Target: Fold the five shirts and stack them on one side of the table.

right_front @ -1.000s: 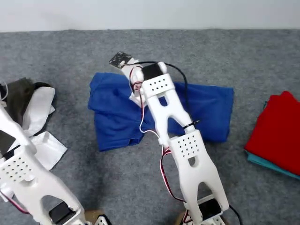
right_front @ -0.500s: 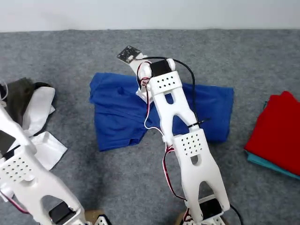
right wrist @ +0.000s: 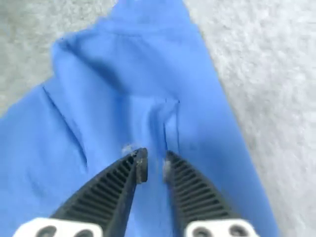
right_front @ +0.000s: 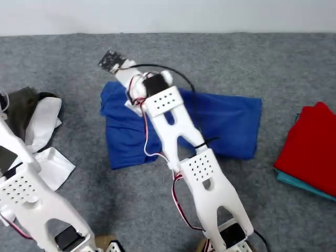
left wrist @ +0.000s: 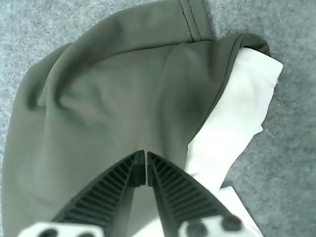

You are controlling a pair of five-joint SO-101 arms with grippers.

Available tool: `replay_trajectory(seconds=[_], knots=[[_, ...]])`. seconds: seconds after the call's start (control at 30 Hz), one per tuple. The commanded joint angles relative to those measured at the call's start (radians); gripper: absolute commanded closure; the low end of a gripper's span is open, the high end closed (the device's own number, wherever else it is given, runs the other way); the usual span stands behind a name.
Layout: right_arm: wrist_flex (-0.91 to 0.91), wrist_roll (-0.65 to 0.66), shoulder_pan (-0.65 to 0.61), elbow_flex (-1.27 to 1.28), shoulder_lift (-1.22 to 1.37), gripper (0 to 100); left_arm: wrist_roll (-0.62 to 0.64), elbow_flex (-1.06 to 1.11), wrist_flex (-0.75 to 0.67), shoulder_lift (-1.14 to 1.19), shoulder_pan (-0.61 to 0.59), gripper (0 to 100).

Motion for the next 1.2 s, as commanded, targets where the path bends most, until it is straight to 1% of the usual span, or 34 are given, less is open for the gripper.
replay_trajectory(seconds=[0.0, 0.13, 0.23, 0.4, 0.57, 0.67, 0.8, 0.9, 0.97, 1.17], knots=[[-0.153, 0.011, 0.007, 0.017, 0.041, 97.6, 0.012, -0.012, 0.02, -0.087, 0.005, 98], [-0.216, 0.075, 0.038, 0.015, 0.12, 97.9, 0.012, -0.004, 0.02, -0.13, -0.002, 98], [-0.226, 0.08, 0.067, -0.002, 0.14, 98.0, 0.011, -0.004, 0.02, -0.193, -0.002, 98], [-0.147, 0.08, 0.071, -0.127, 0.142, 98.0, 0.011, -0.002, 0.021, -0.276, 0.005, 98], [-0.019, 0.08, 0.021, -0.25, 0.137, 97.8, 0.011, 0.082, 0.021, -0.356, 0.002, 98], [0.008, 0.08, -0.022, -0.25, 0.114, 97.8, 0.008, 0.176, 0.02, -0.433, 0.002, 98], [-0.021, 0.086, -0.081, -0.219, 0.12, 97.9, 0.006, 0.292, 0.018, -0.548, 0.0, 98], [-0.081, 0.086, -0.094, -0.201, 0.157, 97.9, 0.005, 0.371, 0.017, -0.626, 0.0, 98], [-0.099, 0.086, -0.076, -0.203, 0.177, 98.0, 0.005, 0.414, 0.017, -0.666, -0.002, 98], [-0.101, 0.086, 0.042, -0.209, 0.183, 97.6, 0.003, 0.515, 0.015, -0.758, -0.003, 98]])
